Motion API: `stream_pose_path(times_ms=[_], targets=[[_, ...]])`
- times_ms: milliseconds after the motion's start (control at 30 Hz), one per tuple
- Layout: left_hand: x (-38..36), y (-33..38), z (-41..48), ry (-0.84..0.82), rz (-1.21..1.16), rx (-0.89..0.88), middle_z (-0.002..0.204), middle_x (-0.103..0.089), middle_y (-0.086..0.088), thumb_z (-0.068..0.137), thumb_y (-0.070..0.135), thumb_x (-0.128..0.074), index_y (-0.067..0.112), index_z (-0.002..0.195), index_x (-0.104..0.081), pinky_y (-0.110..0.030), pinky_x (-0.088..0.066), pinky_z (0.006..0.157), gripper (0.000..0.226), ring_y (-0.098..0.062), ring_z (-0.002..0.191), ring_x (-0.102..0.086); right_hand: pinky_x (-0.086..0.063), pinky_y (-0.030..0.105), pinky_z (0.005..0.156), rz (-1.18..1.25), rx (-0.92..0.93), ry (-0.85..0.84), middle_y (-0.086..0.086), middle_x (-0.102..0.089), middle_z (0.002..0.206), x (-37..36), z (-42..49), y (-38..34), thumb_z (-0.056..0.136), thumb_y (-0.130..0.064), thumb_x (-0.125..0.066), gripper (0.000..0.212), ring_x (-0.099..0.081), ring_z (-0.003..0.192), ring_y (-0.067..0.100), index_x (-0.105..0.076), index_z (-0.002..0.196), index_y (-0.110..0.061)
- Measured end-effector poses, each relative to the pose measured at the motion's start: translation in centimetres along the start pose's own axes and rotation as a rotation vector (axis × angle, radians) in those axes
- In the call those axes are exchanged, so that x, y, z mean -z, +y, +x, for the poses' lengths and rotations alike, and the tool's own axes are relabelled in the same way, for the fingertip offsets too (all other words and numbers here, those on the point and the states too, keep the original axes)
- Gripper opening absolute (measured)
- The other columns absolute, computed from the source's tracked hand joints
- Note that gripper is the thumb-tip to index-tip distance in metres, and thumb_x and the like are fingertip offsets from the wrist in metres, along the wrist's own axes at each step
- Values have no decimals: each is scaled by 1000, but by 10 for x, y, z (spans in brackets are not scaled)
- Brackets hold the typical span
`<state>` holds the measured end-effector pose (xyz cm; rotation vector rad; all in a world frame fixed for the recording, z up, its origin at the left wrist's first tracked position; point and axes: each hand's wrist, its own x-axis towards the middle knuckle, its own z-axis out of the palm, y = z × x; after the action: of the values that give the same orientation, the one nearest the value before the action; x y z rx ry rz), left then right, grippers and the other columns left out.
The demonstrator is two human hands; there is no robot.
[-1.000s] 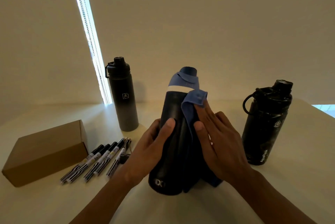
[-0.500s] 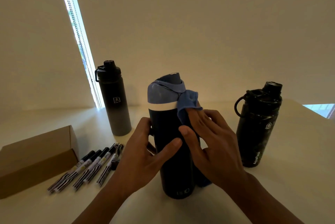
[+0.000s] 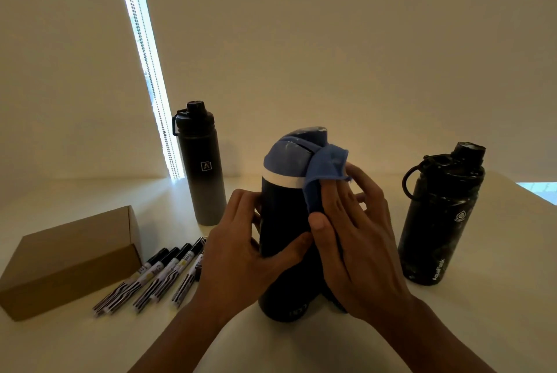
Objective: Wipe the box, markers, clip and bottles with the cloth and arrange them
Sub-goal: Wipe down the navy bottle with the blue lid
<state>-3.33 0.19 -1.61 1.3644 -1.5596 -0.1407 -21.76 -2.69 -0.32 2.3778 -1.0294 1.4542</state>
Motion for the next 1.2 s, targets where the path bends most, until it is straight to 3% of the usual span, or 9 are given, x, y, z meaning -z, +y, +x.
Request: stream_pose_path(times_ms=[100,233,433,567,633,733,833,967,1200], targets=[[-1,-2,0,19,9,-19,105,-53,26,65,87,-64,36,117,-48,-11,-55,67,75,-2,85,-63,-26,37,115,-3,-43,-15,-3,-44,156,-1,3,0,109,-52,-19,51,-11,153,6,-14,157,-39],[0,-6,0,32,8,-35,107,-53,28,66,87,-66,38,117,-48,-10,-55,66,73,1,97,-61,-32,40,113,6,-6,-9,-8,-49,149,0,-1,8,109,-48,-25,51,-24,152,14,-31,155,-28],[13,1,5,-60,-115,66,110,-59,26,60,99,-55,50,113,-46,-12,-56,65,72,4,97,-64,-45,48,107,111,-34,-36,-12,-48,145,1,-2,15,108,-53,-27,53,-39,141,17,-32,154,-27],[27,1,8,-128,-277,85,118,-68,14,64,99,-55,38,127,-53,-23,-62,81,87,-7,106,-68,-48,48,105,187,-56,-77,-15,-46,143,0,-5,21,108,-53,-30,52,-42,137,13,-34,153,-28],[31,3,9,-204,-361,118,124,-67,23,58,95,-66,53,129,-49,-25,-62,84,84,-3,112,-68,-50,48,101,210,-57,-87,-12,-49,140,0,-7,21,107,-51,-33,49,-42,135,12,-40,148,-26],[30,8,8,-248,-444,114,126,-63,34,56,82,-81,72,116,-46,-13,-55,83,70,3,117,-64,-52,43,98,232,-47,-66,-13,-49,137,0,-8,19,107,-49,-35,48,-42,133,11,-44,145,-22],[28,8,6,-244,-420,84,126,-63,34,56,81,-81,76,116,-47,-12,-54,86,70,3,118,-63,-47,39,102,254,5,-26,-12,-51,137,5,-7,14,109,-49,-30,48,-39,137,14,-42,147,-24],[23,4,3,-230,-355,59,131,-64,26,57,91,-73,57,131,-47,-20,-56,92,86,-4,122,-63,-35,26,109,221,73,8,-13,-53,135,9,-5,8,110,-46,-26,46,-34,141,14,-37,149,-26],[23,20,0,-251,-415,36,129,-60,39,66,83,-73,82,118,-40,-8,-49,91,61,7,123,-60,-31,25,111,200,86,-17,0,-63,128,13,-5,11,110,-44,-25,39,-35,143,21,-53,130,-25]])
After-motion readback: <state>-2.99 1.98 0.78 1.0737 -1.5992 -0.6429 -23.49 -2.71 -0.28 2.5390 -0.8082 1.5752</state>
